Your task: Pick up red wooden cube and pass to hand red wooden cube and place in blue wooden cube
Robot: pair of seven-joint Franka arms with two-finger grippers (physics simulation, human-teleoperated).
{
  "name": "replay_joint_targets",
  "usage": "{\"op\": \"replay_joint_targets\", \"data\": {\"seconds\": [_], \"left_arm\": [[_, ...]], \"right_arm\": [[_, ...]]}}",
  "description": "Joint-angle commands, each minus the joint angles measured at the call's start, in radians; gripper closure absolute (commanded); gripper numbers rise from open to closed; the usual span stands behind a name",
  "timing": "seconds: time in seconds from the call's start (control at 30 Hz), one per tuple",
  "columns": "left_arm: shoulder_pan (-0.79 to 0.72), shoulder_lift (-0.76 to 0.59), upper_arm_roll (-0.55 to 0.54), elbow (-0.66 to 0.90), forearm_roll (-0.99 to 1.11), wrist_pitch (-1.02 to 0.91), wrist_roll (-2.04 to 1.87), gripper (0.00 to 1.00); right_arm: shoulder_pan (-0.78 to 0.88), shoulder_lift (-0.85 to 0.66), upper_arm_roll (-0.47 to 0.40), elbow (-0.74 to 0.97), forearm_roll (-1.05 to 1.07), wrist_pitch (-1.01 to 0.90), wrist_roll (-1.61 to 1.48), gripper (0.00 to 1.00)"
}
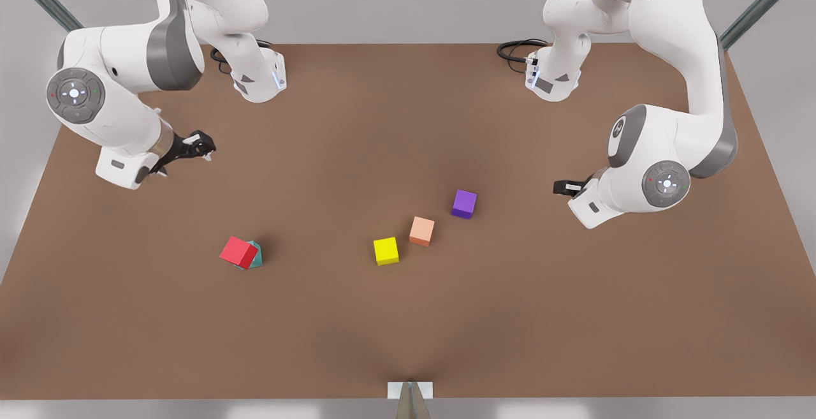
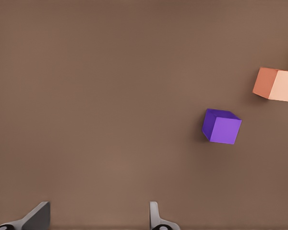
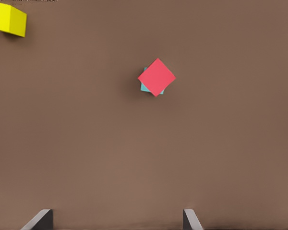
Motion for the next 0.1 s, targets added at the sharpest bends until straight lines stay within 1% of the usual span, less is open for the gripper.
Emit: {"op": "replay_joint_targets", "data": {"seconds": [0.0, 0.07], "left_arm": [[0.001, -0.001, 0.000, 0.001, 0.001, -0.002, 0.000, 0.00], [0.001, -0.001, 0.000, 0.001, 0.001, 0.000, 0.000, 0.00]], "right_arm": [[-0.001, -0.003, 0.000, -0.001, 0.000, -0.020, 0.427, 0.00], [-0.001, -0.004, -0.001, -0.006, 0.000, -0.020, 0.427, 0.00]]}}
